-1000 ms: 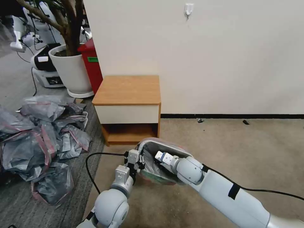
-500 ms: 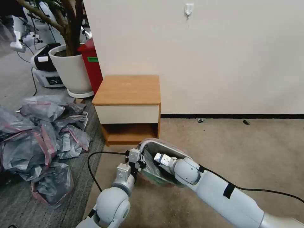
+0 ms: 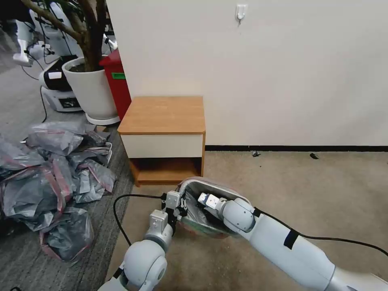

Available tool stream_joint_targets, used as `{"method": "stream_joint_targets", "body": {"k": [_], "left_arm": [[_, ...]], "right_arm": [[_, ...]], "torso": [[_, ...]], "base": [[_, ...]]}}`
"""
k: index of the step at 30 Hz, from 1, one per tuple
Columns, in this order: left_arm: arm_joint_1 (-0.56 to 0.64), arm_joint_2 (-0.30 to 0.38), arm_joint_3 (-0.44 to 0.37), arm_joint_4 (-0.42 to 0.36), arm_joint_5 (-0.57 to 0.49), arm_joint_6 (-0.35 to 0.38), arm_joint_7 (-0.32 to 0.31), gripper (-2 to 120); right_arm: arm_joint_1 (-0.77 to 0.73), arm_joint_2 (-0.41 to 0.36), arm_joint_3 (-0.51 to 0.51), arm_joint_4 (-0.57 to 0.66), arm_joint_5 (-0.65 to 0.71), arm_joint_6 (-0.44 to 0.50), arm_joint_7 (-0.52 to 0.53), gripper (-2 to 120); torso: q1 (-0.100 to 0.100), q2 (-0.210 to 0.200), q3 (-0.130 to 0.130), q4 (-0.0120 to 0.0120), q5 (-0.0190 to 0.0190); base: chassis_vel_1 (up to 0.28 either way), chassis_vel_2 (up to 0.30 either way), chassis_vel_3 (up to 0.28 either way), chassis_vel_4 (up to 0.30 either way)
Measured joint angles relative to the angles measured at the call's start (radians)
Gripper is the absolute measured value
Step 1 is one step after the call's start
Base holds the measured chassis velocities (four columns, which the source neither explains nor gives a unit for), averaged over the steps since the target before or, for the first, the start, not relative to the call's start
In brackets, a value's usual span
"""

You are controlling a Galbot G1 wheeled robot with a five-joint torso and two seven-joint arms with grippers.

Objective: Pick up the garbage bag from the table and place it over the trash can.

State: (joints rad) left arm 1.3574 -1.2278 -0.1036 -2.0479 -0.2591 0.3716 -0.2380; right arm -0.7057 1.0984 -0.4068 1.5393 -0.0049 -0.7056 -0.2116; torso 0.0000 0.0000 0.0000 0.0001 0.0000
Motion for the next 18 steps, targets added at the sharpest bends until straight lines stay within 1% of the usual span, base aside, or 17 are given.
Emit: {"method": "stream_joint_targets", "body": {"k": [9, 18], "left_arm": [[-0.01, 0.001, -0.008, 0.024, -0.003, -0.003, -0.006, 2], [-0.031, 0.001, -0.011, 0.044, -0.035, -0.005, -0.029, 2]], "right_arm": [[-0.015, -0.026, 0.002, 0.07, 0.002, 0.0, 0.001, 0], [-0.039, -0.07, 0.01, 0.187, 0.006, 0.0, 0.001, 0]], "torso": [[0.0, 0.0, 0.0, 0.0, 0.0], [0.0, 0.0, 0.0, -0.0001, 0.0]], "base": [[0.0, 0.0, 0.0, 0.0], [0.0, 0.0, 0.0, 0.0]]}}
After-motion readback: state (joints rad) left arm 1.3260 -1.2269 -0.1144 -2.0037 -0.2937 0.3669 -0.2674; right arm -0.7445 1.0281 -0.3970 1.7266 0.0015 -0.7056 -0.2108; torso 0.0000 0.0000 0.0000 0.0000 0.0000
